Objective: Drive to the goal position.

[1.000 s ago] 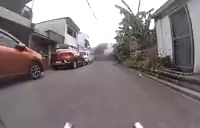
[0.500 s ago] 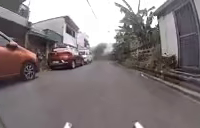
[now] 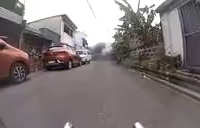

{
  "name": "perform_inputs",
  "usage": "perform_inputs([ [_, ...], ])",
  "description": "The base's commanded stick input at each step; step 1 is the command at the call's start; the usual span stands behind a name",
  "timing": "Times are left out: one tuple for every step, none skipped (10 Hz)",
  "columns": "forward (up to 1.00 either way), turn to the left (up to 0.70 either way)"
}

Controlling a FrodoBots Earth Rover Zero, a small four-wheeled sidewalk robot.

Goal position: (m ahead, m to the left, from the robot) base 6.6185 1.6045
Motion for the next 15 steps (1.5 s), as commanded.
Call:
perform_inputs([
  [0.70,0.00],
  [0.70,0.00],
  [0.70,0.00],
  [0.70,0.00],
  [0.70,0.00],
  [0.70,0.00],
  [0.70,0.00],
  [0.70,0.00],
  [0.70,0.00],
  [0.70,0.00],
  [0.70,0.00],
  [0.70,0.00],
  [0.70,0.00],
  [0.70,0.00],
  [0.70,0.00],
])
